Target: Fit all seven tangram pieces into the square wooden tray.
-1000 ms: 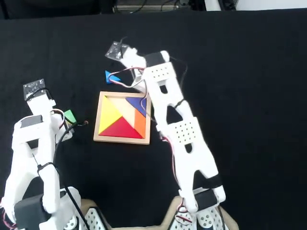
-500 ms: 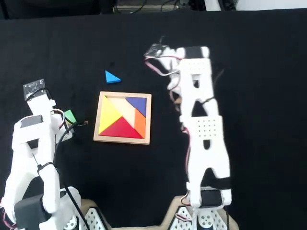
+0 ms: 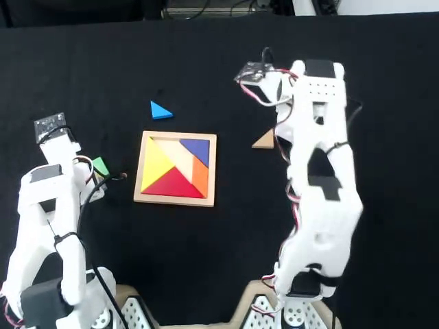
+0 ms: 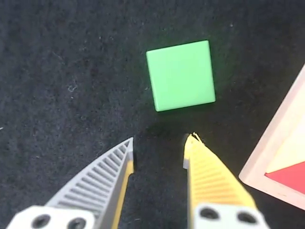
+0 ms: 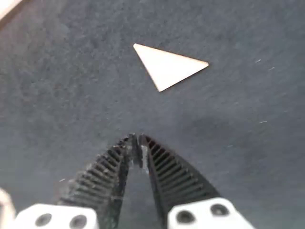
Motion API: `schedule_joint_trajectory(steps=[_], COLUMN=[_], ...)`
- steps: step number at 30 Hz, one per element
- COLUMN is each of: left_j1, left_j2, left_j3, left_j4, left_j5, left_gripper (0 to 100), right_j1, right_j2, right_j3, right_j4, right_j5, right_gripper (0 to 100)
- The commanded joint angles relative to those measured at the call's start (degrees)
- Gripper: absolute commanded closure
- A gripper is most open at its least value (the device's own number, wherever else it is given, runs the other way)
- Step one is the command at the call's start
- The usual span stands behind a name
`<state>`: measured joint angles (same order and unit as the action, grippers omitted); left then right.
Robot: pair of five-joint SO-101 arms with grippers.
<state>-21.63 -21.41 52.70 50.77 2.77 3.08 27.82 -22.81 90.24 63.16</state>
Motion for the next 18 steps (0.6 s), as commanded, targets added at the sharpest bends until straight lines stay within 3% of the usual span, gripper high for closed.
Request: schedule_joint_trajectory(steps=[1,3,5,12,18], left_j1=[1.27,1.27,1.27,1.19,1.19], left_j2=[-1.05,-1.05,-1.05,-1.05,-1.05], left_j3=[-0.04,-0.04,0.40,1.98,1.98], left_j4=[-1.05,-1.05,-1.05,-4.22,-4.22], left_j5=[0.00,0.00,0.00,0.00,0.00], left_gripper=[82,82,82,82,82], right_j1=[0.53,-0.35,-1.41,-1.58,-1.14], right_j2=[-9.45,-10.07,-8.92,3.30,11.65], right_j3=[8.57,10.95,12.26,7.08,0.57], right_j4=[-11.34,-15.65,-18.55,-19.52,-15.82], right_j5=[4.57,4.84,4.92,5.19,5.19], right_gripper=[88.6,76.4,71.7,96.2,98.5])
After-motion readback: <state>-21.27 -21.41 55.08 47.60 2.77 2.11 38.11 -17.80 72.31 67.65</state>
